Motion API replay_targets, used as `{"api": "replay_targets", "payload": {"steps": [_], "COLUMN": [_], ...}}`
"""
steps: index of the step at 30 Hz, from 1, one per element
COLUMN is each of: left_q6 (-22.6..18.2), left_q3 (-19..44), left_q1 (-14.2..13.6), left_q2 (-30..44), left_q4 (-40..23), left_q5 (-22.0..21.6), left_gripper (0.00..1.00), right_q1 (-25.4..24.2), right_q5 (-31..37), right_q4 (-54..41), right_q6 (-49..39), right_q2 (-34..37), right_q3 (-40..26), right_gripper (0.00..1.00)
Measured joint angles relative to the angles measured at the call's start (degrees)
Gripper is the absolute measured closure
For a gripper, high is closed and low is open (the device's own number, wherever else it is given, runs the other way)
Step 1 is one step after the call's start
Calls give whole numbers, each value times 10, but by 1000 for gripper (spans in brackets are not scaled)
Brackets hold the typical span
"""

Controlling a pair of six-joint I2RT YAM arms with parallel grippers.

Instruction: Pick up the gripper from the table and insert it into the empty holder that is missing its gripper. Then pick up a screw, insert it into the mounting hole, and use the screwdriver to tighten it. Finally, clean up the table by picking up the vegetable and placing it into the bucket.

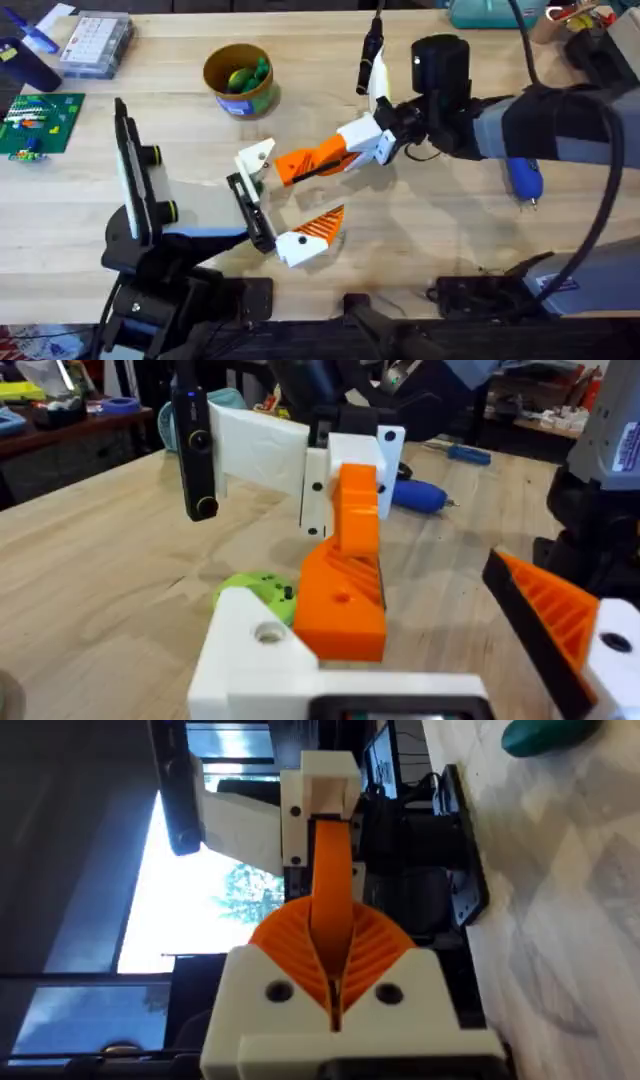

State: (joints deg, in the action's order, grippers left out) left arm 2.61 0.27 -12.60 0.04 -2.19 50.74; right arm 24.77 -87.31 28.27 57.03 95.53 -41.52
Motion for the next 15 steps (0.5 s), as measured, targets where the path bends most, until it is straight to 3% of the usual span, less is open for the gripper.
{"api": "replay_targets", "payload": {"steps": [15], "left_q6": [0], "left_q3": [0], "left_q1": [0], "left_q2": [0], "left_q4": [0], "left_q5": [-1], "left_gripper": [8], "right_q1": [29], "right_q5": [0], "right_q4": [-1], "right_q6": [15], "right_q2": [8], "right_q3": [-25], "right_gripper": [982]}}
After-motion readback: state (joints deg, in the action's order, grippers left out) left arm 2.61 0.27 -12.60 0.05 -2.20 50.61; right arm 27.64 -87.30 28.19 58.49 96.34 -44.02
